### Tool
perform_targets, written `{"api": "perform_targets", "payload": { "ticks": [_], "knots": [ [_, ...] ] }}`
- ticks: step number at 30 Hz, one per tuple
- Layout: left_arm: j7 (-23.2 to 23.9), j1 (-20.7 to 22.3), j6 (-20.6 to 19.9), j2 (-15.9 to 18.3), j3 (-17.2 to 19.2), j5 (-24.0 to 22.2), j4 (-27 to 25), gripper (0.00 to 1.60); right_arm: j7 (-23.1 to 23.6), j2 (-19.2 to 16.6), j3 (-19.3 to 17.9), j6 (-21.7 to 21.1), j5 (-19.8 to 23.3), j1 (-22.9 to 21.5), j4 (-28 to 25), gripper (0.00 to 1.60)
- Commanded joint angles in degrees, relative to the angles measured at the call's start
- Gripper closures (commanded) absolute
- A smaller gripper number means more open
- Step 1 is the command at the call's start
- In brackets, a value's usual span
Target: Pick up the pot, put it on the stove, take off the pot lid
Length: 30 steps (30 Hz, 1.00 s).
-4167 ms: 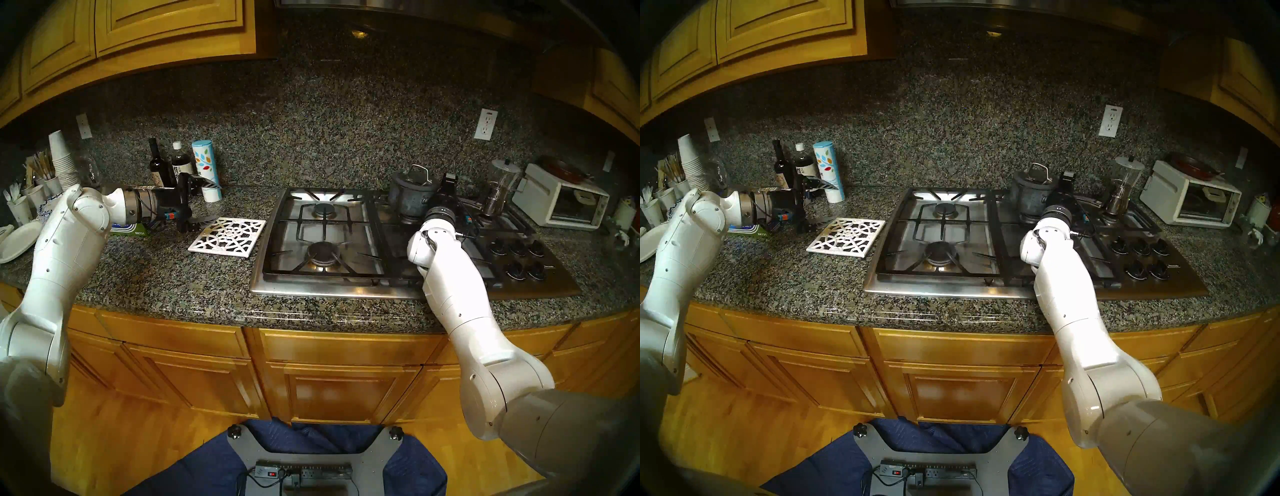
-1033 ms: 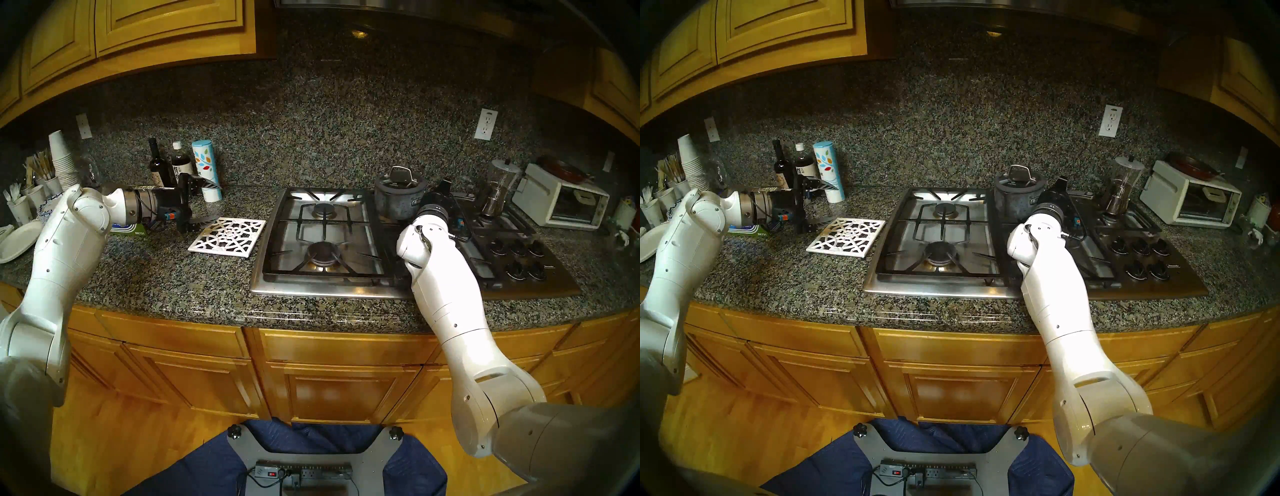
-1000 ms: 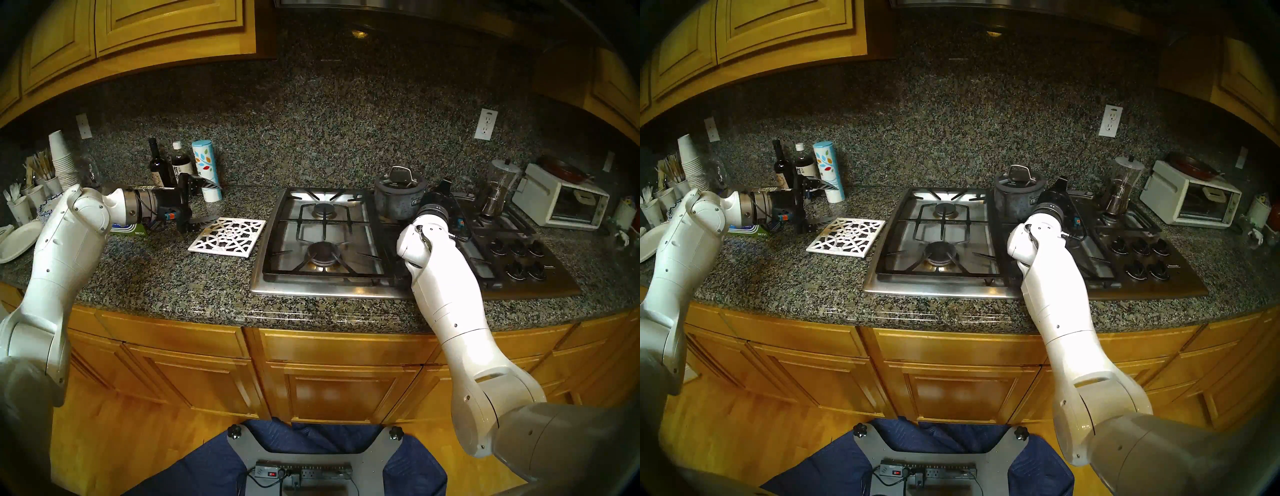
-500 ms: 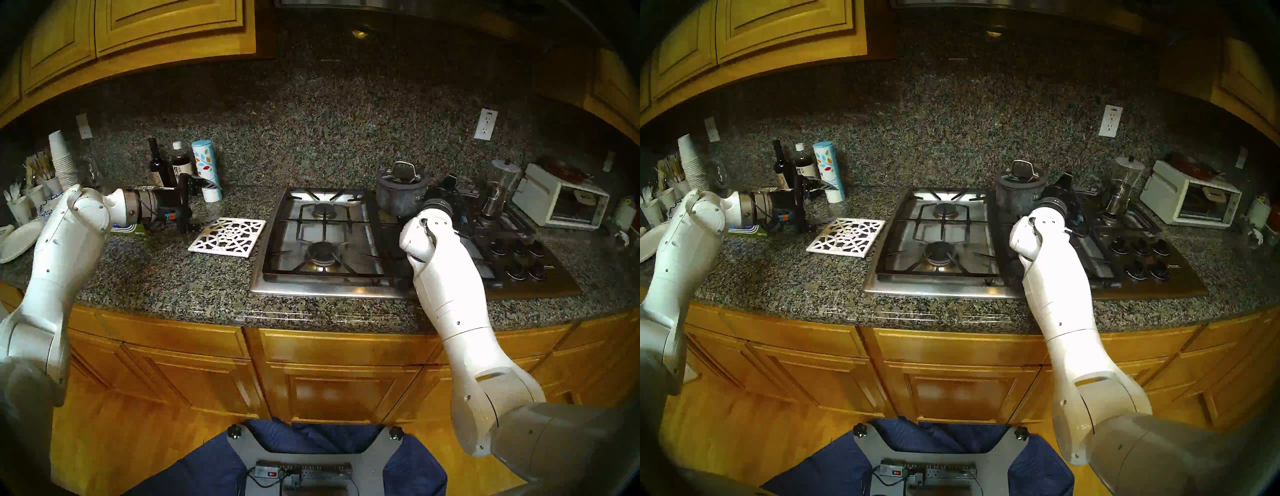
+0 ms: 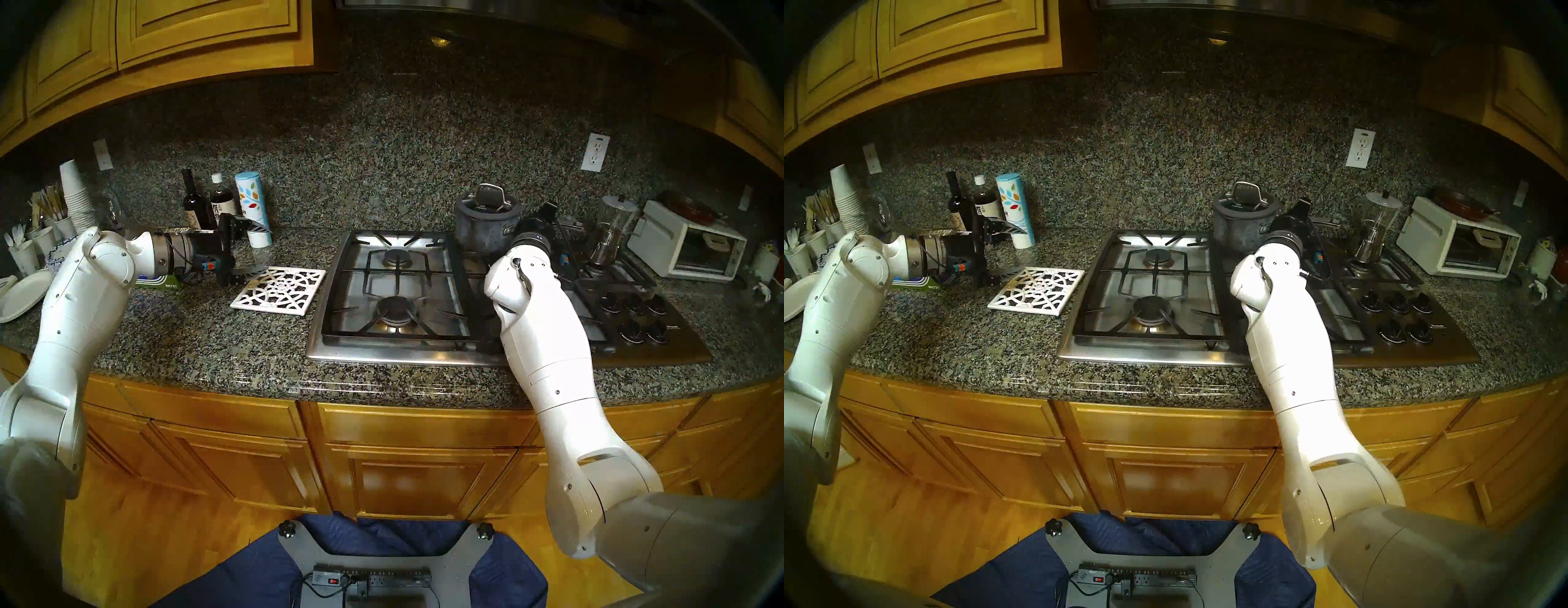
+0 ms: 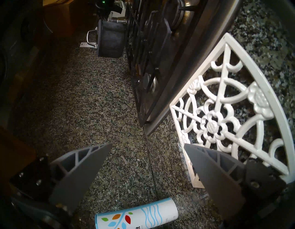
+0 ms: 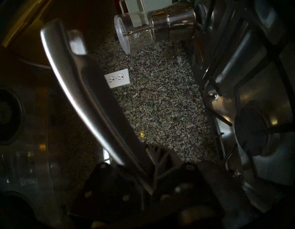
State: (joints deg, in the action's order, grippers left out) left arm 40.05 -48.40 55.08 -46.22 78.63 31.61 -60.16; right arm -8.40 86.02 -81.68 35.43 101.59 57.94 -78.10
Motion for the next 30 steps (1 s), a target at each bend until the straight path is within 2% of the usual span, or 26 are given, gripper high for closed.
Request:
{"api": "perform_targets", "payload": {
  "ticks": [1,12,13,14,15,16,23,26,28,29,30],
  "knots": [
    [-0.6,2.1,-0.1,0.1,1.0,-0.5,-1.0,0.0,2.9,1.6,1.2,-0.3,-1.2,-5.7,-5.9,1.6],
    [-0.6,2.2,-0.1,0.1,1.0,-0.5,-1.0,0.0,2.2,2.8,3.3,2.0,-1.9,-3.2,-9.2,1.6],
    [-0.6,2.2,-0.1,0.1,1.0,-0.5,-1.0,0.0,2.7,3.0,3.4,2.4,-2.0,-3.6,-8.3,1.6],
    [-0.6,2.2,-0.1,0.1,1.0,-0.5,-1.0,0.0,1.8,2.8,3.6,2.7,-2.0,-2.1,-11.1,1.6],
    [-0.6,2.2,-0.1,0.1,1.0,-0.5,-1.0,0.0,1.8,2.8,3.6,2.7,-2.0,-2.1,-11.1,1.6],
    [-0.6,2.2,-0.1,0.1,1.0,-0.5,-1.0,0.0,2.8,3.2,3.7,3.0,-2.2,-3.4,-8.3,1.6],
    [-0.6,2.1,-0.1,0.1,1.0,-0.5,-1.0,0.0,2.2,4.0,5.5,5.6,-2.6,-1.0,-11.3,1.6],
    [-0.6,2.1,-0.1,0.1,1.0,-0.5,-1.0,0.0,2.5,4.2,5.8,6.3,-2.8,-0.9,-11.0,1.6],
    [-0.6,2.1,-0.1,0.1,1.0,-0.5,-1.0,0.0,1.7,4.1,6.6,7.2,-2.9,1.0,-14.4,1.6],
    [-0.6,2.1,-0.1,0.1,1.0,-0.5,-1.0,0.0,1.7,4.1,6.6,7.2,-2.9,1.0,-14.4,1.6],
    [-0.6,2.1,-0.1,0.1,1.0,-0.5,-1.0,0.0,2.4,4.5,6.7,7.5,-3.0,-0.2,-11.8,1.6]
  ]
}}
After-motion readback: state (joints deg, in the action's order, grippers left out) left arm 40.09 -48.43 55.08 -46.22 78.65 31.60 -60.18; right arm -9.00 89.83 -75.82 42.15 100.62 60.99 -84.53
